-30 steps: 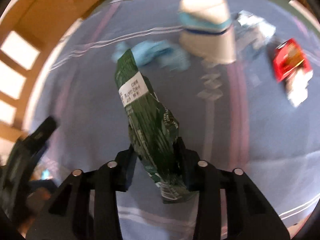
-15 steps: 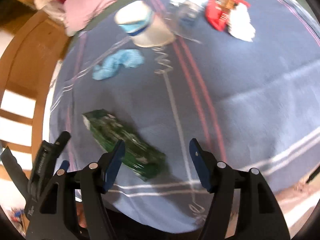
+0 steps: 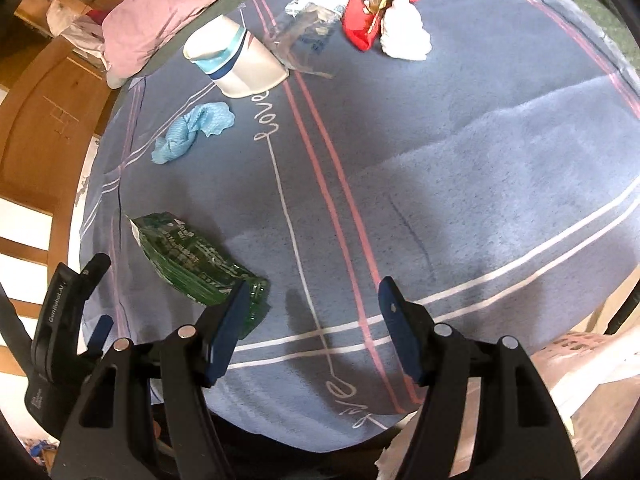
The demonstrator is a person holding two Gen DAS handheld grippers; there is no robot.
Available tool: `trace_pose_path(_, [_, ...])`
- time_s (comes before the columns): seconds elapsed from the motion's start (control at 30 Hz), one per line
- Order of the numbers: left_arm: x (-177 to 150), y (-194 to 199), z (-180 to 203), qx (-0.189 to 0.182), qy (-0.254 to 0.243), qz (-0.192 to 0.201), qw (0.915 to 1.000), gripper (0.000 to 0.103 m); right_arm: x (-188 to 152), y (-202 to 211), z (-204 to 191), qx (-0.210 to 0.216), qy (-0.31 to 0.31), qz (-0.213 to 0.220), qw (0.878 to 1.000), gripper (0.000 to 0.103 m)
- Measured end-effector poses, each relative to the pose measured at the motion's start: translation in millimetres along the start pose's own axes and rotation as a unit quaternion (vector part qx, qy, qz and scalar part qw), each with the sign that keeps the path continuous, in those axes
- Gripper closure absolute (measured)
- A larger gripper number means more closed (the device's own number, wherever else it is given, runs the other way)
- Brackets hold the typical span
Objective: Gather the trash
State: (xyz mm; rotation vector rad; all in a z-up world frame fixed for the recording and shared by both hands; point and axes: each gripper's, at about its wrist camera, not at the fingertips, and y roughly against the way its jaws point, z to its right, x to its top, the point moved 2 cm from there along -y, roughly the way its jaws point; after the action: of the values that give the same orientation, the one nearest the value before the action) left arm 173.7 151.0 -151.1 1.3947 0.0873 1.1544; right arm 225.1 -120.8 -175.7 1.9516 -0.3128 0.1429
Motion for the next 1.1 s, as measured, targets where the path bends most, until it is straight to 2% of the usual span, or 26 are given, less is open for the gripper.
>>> trace_pose_path(0.43, [0, 0, 0, -0.002, 0.0, -0.002, 1.0, 0.006, -5, -5, -3, -0.021, 0.015, -0.002, 1.0, 0.037])
trace_pose_path(0.57, [1, 2, -3, -0.001, 0.009, 0.005, 1.0, 0.006, -1, -12, -17, -0.069, 0.048, 0.015, 0.996, 0.037])
trace_pose_path(0.67, [2, 4, -6, 0.001, 0.014, 0.008, 0.9999, 0.006, 4, -23, -35, -0.12, 0.086, 0.031, 0.989, 0.038])
trace_pose_path(0.73, [3, 5, -9, 0.002, 0.021, 0.012, 0.9997, 0.006, 3, -31, -47, -0.133, 0.113, 0.027, 0.984, 0.038])
trace_pose_path(0.87, [6, 9, -17, 0.005, 0.042, 0.023, 0.9988, 0.005, -5, -45, -72, -0.106, 0.155, 0.007, 0.982, 0.038])
trace_pose_path(0.93, [7, 10, -22, 0.005, 0.055, 0.025, 0.9982, 0.005, -9, -44, -86, -0.064, 0.181, 0.003, 0.981, 0.038])
trace_pose_path(1.0, [8, 9, -24, 0.003, 0.063, 0.021, 0.9978, 0.005, -7, -38, -85, -0.044, 0.172, 0.002, 0.984, 0.038])
trace_pose_path(1.1, [8, 6, -27, -0.002, 0.072, 0.013, 0.9973, 0.006, 7, -21, -62, -0.048, 0.122, 0.022, 0.991, 0.038])
